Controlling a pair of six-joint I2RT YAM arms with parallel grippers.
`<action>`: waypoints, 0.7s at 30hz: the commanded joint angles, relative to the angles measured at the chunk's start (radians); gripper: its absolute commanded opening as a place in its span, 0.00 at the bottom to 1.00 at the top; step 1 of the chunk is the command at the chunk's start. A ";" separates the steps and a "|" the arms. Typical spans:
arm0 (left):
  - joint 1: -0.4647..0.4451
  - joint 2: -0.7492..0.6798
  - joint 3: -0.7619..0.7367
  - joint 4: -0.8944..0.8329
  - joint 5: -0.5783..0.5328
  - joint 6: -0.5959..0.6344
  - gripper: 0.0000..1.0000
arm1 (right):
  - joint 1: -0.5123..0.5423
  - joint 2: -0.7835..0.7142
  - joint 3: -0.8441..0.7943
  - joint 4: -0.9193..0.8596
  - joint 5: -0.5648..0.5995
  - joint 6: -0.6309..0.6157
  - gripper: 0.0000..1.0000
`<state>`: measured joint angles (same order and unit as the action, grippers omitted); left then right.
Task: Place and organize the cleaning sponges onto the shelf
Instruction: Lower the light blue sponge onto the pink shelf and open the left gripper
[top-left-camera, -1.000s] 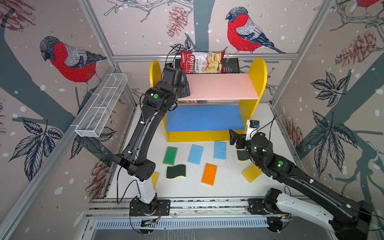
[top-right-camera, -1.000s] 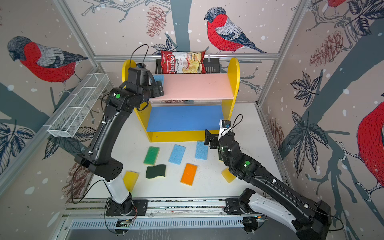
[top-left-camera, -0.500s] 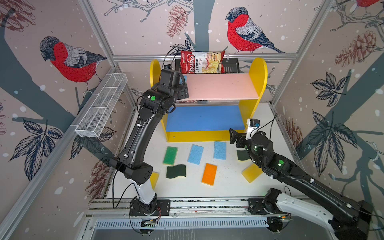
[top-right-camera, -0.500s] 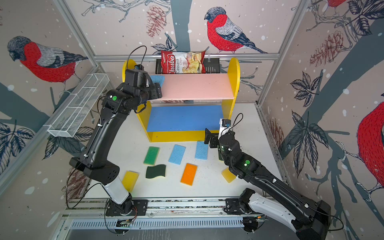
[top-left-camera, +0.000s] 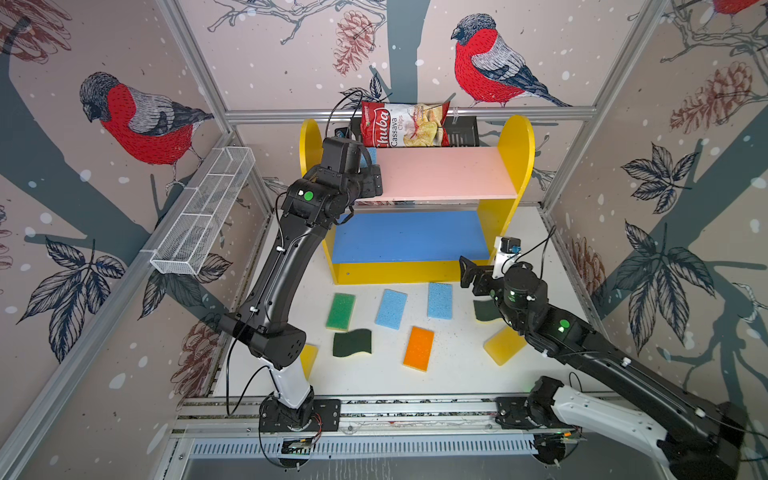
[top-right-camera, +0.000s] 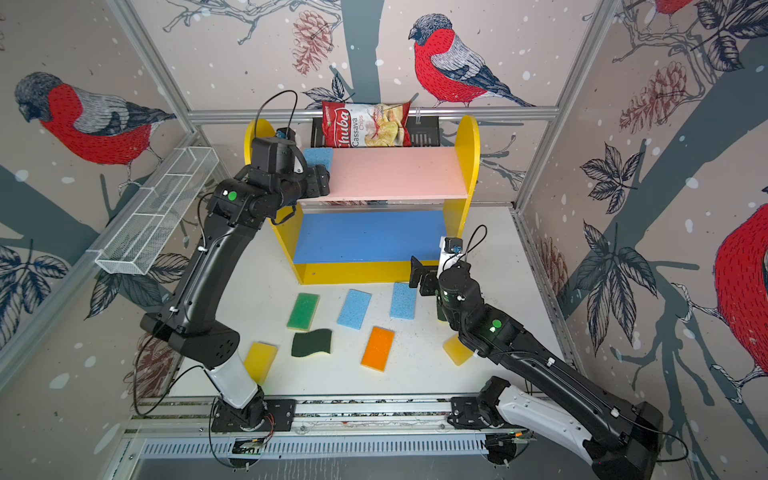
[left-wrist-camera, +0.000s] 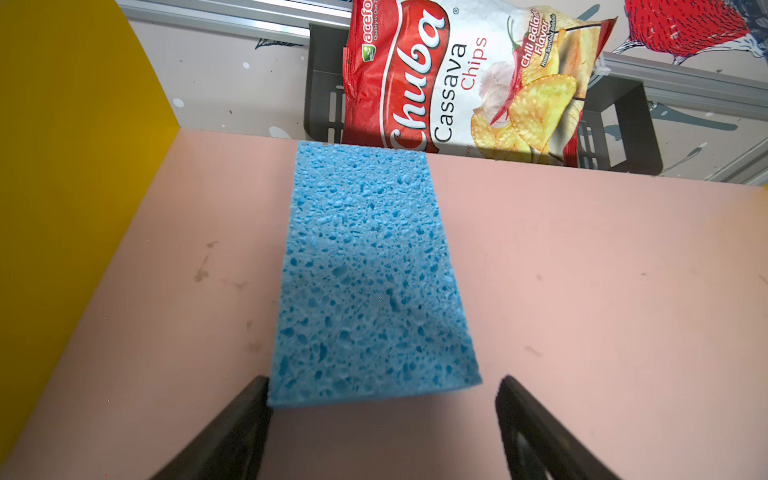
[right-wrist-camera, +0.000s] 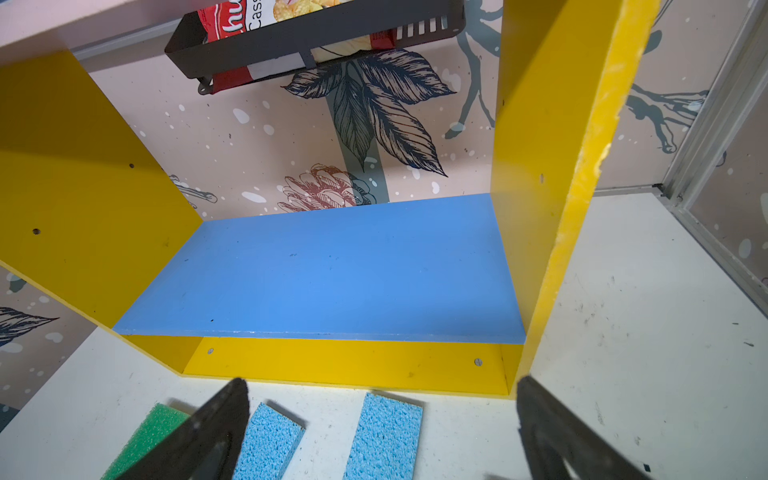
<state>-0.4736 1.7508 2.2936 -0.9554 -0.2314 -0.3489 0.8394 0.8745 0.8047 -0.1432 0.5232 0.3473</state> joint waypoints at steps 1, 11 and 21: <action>-0.001 -0.019 -0.019 -0.111 0.077 -0.019 0.84 | 0.002 0.001 0.010 -0.001 0.004 0.015 0.99; -0.001 -0.031 -0.029 -0.098 0.028 -0.014 0.86 | 0.001 -0.005 0.006 -0.006 0.005 0.021 1.00; -0.006 0.019 -0.025 -0.131 -0.069 -0.010 0.94 | 0.001 -0.024 0.001 -0.020 0.022 0.014 0.99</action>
<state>-0.4755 1.7500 2.2726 -0.9398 -0.2714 -0.3386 0.8394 0.8566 0.8055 -0.1581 0.5240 0.3481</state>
